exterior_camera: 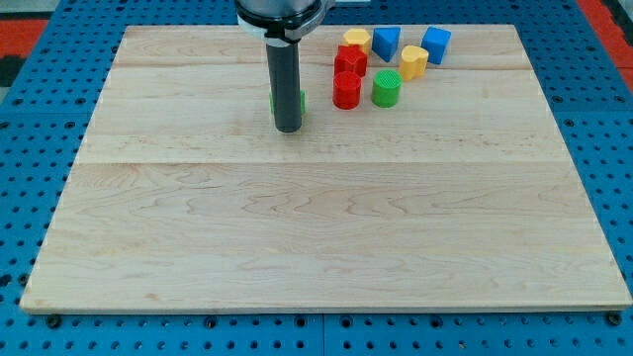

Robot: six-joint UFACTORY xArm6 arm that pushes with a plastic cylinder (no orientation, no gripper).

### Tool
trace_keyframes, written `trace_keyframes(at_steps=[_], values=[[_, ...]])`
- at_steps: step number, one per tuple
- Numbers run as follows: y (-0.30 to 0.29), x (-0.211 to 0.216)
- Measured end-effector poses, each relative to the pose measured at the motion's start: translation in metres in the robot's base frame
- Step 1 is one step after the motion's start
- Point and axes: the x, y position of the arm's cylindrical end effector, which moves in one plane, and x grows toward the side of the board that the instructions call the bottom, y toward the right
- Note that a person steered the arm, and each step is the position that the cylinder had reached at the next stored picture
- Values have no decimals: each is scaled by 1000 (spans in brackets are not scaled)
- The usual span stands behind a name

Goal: Move the green star closer to red star

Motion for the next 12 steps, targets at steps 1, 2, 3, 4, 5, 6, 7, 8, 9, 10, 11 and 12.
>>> trace_keyframes(at_steps=[1,2,3,4,5,6,7,8,9,10,11,12], values=[[-25,11],[-81,-45],[-44,-49],[-4,-59],[-39,-52],[-47,-8],[31,-9],[95,-20],[111,-40],[114,4],[35,-39],[3,-63]])
